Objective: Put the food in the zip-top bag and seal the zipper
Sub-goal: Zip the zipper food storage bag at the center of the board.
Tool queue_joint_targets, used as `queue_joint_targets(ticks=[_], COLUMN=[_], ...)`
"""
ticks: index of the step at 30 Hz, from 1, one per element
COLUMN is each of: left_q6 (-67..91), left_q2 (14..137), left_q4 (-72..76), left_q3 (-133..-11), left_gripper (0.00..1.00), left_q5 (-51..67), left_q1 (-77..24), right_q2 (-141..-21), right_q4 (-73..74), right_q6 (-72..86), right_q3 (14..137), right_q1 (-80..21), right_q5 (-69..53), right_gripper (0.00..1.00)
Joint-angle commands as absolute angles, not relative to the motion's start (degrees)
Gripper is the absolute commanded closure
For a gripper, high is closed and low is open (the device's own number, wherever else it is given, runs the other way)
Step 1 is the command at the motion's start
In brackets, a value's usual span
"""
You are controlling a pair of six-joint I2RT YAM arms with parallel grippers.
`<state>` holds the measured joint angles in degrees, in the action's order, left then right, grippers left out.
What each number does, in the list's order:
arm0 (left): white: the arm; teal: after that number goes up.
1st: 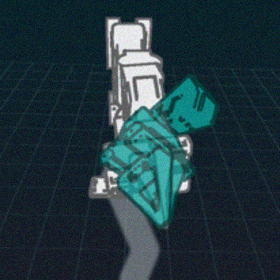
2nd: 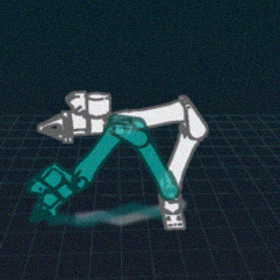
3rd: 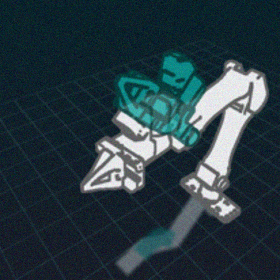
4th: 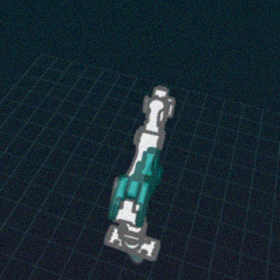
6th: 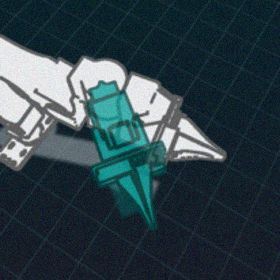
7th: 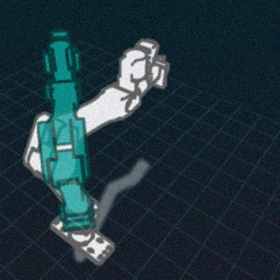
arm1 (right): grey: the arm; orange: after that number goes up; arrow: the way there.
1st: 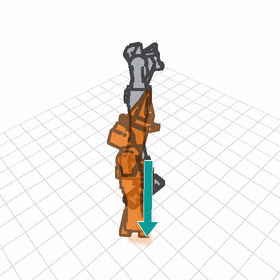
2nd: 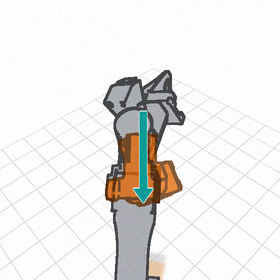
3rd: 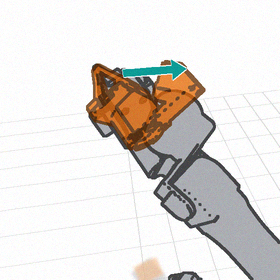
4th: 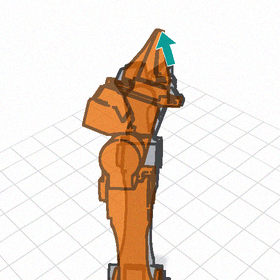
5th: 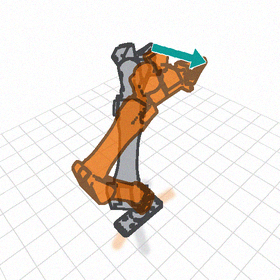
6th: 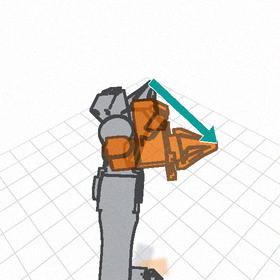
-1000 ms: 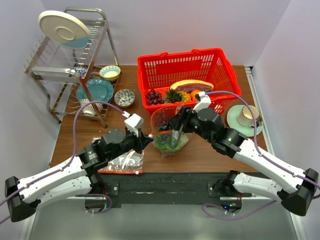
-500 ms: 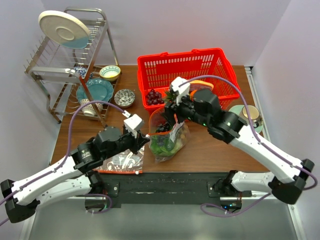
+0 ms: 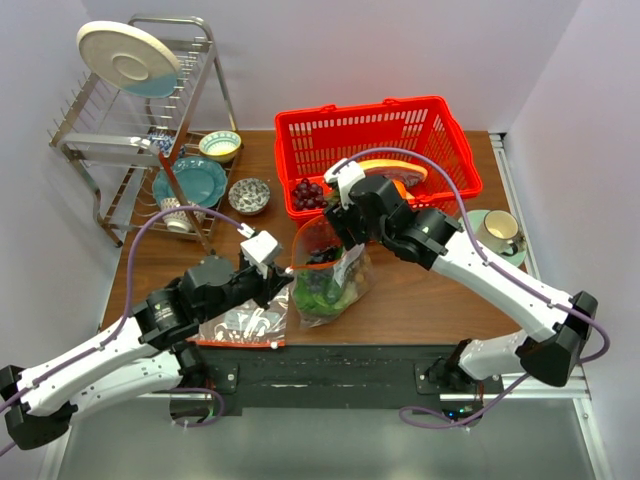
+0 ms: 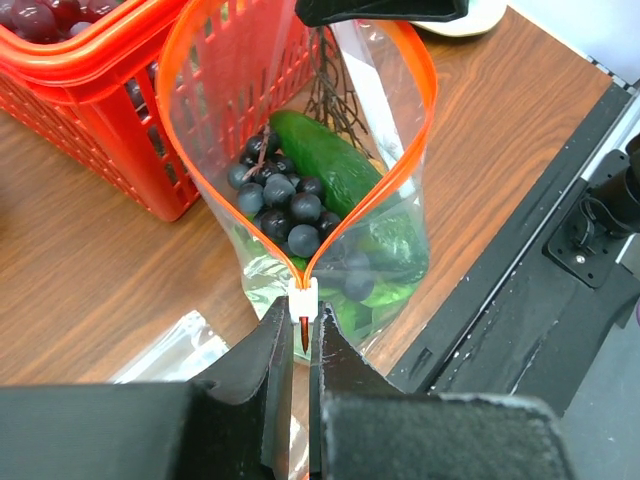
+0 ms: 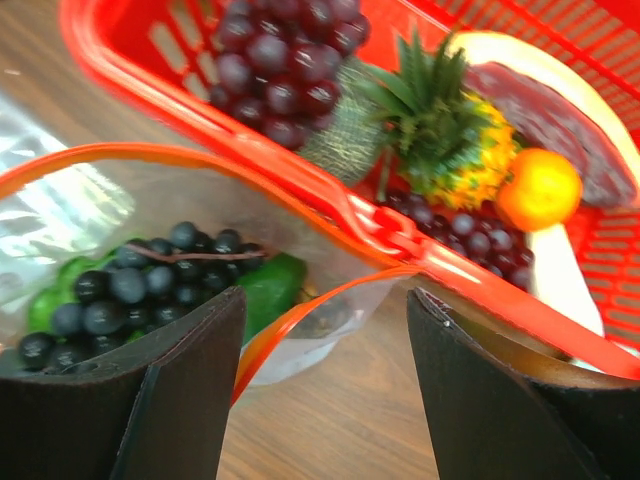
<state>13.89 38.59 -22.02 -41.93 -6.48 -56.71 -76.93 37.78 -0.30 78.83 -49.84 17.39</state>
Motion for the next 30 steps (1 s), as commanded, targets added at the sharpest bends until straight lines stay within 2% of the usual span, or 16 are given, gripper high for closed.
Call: queue_joint_targets(ticks=[1, 6, 7, 9, 10, 15, 16, 19, 30], left_q6=[12.04, 11.69, 11.43, 10.99, 10.55, 8.71, 7.83, 5.64, 1.50], left_q2=[37.71, 37.53, 37.53, 37.53, 37.36, 37.00, 37.00, 37.61, 46.05], left_q4=[-19.16, -18.46, -18.28, -18.20, -18.02, -15.48, -14.86, -11.79, -0.98], left_q3=[-44.47, -44.12, -44.03, -43.86, -43.77, -42.72, -42.45, -41.57, -39.99], left_gripper=[1.00, 1.00, 1.00, 1.00, 1.00, 1.00, 1.00, 1.00, 1.00], left_q5=[-8.52, -9.31, -9.40, -9.93, -10.11, -10.81, -10.90, -11.34, -13.63], left_q1=[-56.95, -57.04, -56.95, -56.95, -56.95, -56.95, -56.95, -57.04, -56.52], right_q2=[-78.83, -79.45, -79.45, -79.19, -79.02, -77.43, -77.17, -75.24, -67.41], right_q4=[40.69, 41.22, 41.39, 41.83, 41.92, 43.68, 44.12, 45.17, 46.84], right_q6=[-1.14, -0.53, -0.35, -0.35, -0.44, -0.44, -0.44, 1.13, 3.78], right_q3=[82.44, 81.92, 82.00, 81.91, 81.83, 81.47, 81.47, 80.69, 77.52], right_q1=[-49.83, -49.92, -49.92, -49.92, -49.92, -49.92, -49.92, -49.92, -49.92], right_q5=[24.95, 27.42, 27.86, 28.56, 29.00, 32.86, 33.39, 34.71, 39.99], right_gripper=[0.32, 0.37, 0.43, 0.50, 0.58, 0.71, 0.83, 1.00, 1.00])
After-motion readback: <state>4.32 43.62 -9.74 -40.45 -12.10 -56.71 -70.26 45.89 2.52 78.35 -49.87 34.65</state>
